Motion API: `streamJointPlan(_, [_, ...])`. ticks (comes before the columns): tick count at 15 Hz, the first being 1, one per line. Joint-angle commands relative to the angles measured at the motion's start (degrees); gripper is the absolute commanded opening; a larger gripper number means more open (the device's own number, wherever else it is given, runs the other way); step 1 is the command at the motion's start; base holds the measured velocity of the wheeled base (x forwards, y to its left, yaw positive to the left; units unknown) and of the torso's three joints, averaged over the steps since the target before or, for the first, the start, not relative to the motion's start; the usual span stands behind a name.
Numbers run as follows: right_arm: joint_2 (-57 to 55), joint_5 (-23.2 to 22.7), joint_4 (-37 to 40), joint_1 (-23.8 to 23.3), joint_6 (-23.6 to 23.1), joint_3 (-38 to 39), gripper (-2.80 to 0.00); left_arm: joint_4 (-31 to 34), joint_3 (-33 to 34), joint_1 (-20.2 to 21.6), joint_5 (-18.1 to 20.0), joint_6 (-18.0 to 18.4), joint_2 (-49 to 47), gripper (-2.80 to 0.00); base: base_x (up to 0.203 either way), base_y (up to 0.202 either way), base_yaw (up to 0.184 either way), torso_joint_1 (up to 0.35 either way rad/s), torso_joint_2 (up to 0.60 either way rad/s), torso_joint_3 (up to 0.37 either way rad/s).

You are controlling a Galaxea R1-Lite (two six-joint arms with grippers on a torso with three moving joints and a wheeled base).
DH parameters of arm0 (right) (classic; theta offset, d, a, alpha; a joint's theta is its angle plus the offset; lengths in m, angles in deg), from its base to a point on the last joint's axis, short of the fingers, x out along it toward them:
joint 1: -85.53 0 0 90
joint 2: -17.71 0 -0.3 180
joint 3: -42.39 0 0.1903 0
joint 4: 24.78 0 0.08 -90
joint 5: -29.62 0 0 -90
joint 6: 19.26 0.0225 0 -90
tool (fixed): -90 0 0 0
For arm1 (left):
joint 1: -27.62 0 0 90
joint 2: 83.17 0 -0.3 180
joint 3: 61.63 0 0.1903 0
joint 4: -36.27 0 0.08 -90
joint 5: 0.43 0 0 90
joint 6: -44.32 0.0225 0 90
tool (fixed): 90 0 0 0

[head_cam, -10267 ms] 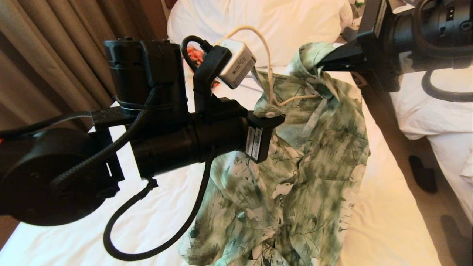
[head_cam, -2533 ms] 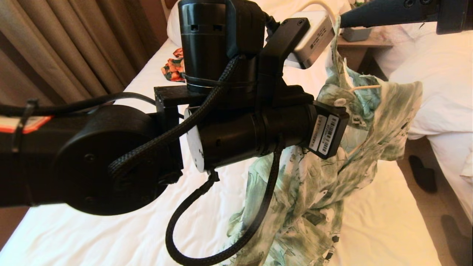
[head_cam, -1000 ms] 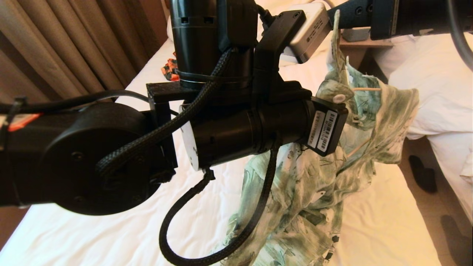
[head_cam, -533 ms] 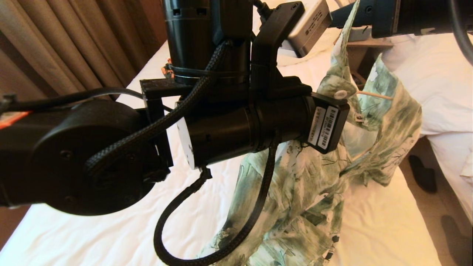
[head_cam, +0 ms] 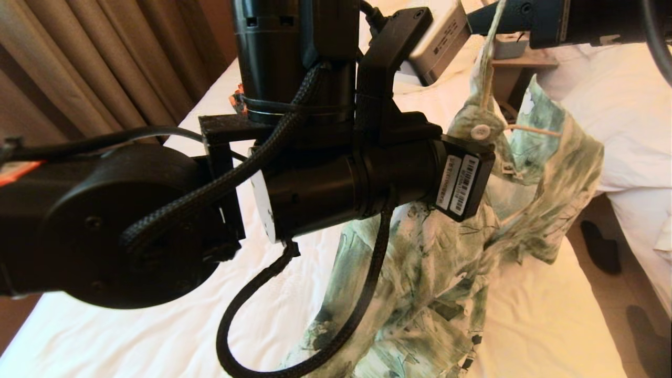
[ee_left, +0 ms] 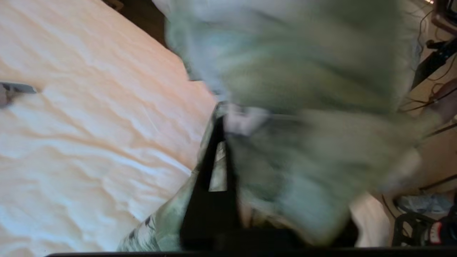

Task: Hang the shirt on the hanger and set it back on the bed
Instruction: Take the clothes hanger out of the clothes

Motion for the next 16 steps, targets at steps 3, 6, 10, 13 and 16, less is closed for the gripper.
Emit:
streamJointPlan(3, [0.2, -0.1, 0.2, 0.0, 0.1, 0.1, -2.8, -0.3, -0.1, -0.1, 0.1, 0.0, -0.1, 0.0, 0.0, 0.0, 0.0, 0.0, 0.0, 0.0])
streamJointPlan(6, [0.2, -0.1, -0.1, 0.0, 0.1, 0.1, -2.8, -0.3, -0.1, 0.0, 0.1, -0.1, -0.1, 0.0, 0.0, 0.0, 0.0, 0.0, 0.0, 0.0])
streamJointPlan(10, [0.1, 1.2, -3.4, 0.0, 0.0, 0.1, -2.8, -0.3, 0.1, 0.0, 0.0, -0.1, 0.3, 0.0, 0.0, 0.0, 0.0, 0.0, 0.0, 0.0])
streamJointPlan(13, [0.2, 1.3, -3.5, 0.2, 0.0, 0.1, -2.8, -0.4, 1.2, 0.1, 0.0, -0.1, 1.3, 0.0, 0.0, 0.0, 0.0, 0.0, 0.0, 0.0])
streamJointPlan(16, [0.3, 1.4, -4.6, 0.4, -0.1, -0.4, -2.8, -0.4, 2.0, 0.4, -0.1, -0.1, 2.8, 0.0, 0.0, 0.0, 0.0, 0.0, 0.0, 0.0])
